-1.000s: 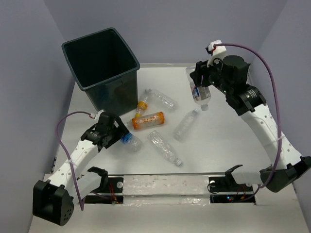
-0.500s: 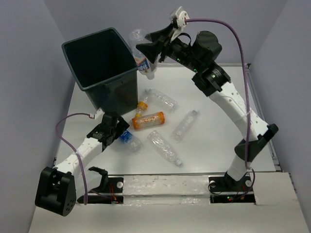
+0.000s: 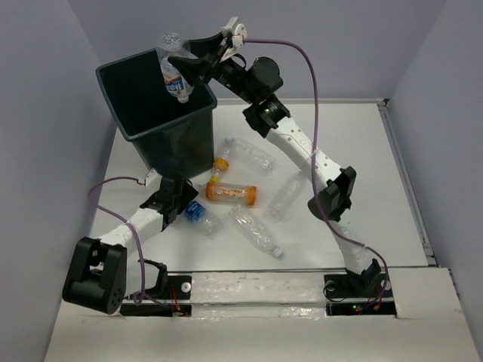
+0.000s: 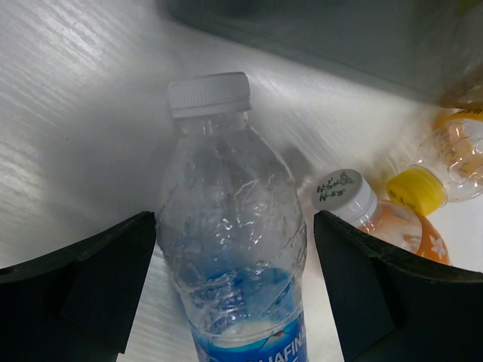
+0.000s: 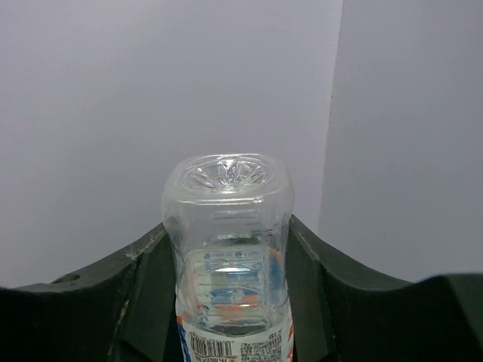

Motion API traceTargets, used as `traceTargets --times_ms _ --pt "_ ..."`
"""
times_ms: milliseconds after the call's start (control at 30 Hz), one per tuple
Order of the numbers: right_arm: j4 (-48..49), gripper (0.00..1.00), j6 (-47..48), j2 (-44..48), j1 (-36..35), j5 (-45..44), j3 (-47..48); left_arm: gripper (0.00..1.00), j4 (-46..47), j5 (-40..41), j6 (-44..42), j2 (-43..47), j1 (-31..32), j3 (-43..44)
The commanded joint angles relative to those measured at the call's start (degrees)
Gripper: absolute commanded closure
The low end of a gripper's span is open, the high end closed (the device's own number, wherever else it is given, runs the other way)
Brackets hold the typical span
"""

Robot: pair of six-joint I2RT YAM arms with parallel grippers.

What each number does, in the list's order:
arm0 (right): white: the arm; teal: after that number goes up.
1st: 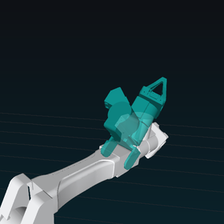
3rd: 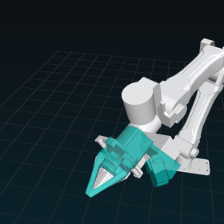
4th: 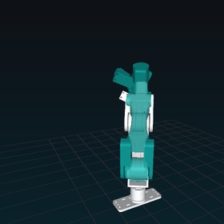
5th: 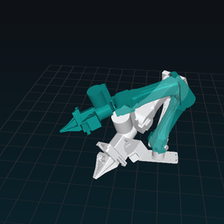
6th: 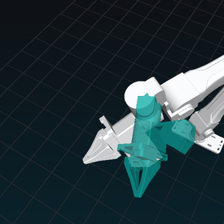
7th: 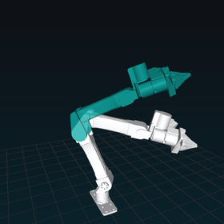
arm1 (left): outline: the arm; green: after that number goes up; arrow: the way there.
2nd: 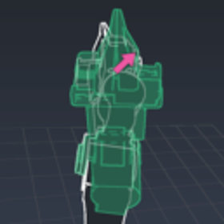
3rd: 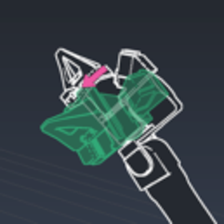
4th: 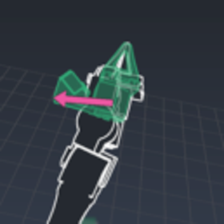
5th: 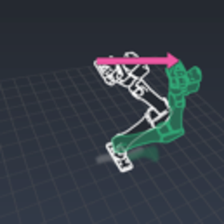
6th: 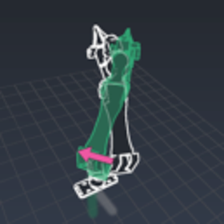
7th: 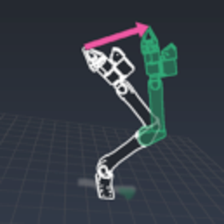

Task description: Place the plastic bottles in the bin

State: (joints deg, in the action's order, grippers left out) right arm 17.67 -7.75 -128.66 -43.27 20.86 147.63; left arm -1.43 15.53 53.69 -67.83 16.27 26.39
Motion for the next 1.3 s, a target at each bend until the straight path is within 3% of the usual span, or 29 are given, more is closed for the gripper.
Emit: traceTargets --times_ms 0,33,167,367,400,467,633,733,833,1033,1167,1267 --pt "5.45 0.39 -1.83 -5.71 -0.50 -1.44 5.74 0.01 3.89 2.14 -0.61 -0.98 -0.89 -1.69" --pt "5.01 0.25 -1.74 -5.29 -1.11 -1.00 3.04 0.02 4.50 2.14 -0.61 -1.07 -1.15 -1.87" --pt "2.99 0.06 3.34 3.13 -2.34 0.49 -10.81 0.04 4.69 2.93 -0.69 -0.81 -1.24 -2.05" --pt "2.10 0.06 4.94 28.34 -2.35 0.15 -39.83 0.12 4.51 2.14 -0.78 -0.98 -1.42 -2.40" --pt "2.10 0.07 5.02 31.51 -2.35 -0.99 -48.49 0.15 4.51 1.96 -0.87 -0.99 -1.59 -2.66" --pt "0.10 0.09 4.76 39.40 -2.35 -2.22 -55.84 0.25 4.68 1.44 -0.87 -0.81 -1.68 -3.36" --pt "-6.67 0.14 1.08 48.06 -2.35 -7.50 -73.32 0.50 4.42 -0.49 -1.65 1.20 -1.86 -4.51" --pt "-13.87 0.16 -2.61 49.73 -2.35 -6.89 -77.92 0.60 2.41 -2.34 -3.85 3.58 -1.86 -5.03" --pt "-22.49 0.18 -3.94 51.31 -2.35 -6.53 -83.19 0.61 -2.00 -4.89 -6.40 9.37 -1.77 -4.51" --pt "-27.68 0.15 -5.44 55.27 -3.92 -10.65 -94.45 0.64 -12.00 -13.24 -7.64 28.87 2.01 0.31" --pt "-29.89 0.11 -4.47 53.44 -6.56 -15.06 -95.86 0.64 -16.40 -13.25 -9.73 37.58 2.45 10.41" --pt "-30.41 0.10 -4.12 50.45 -8.14 -15.85 -95.87 0.64 -17.11 -13.51 -12.90 36.29 2.54 21.66"
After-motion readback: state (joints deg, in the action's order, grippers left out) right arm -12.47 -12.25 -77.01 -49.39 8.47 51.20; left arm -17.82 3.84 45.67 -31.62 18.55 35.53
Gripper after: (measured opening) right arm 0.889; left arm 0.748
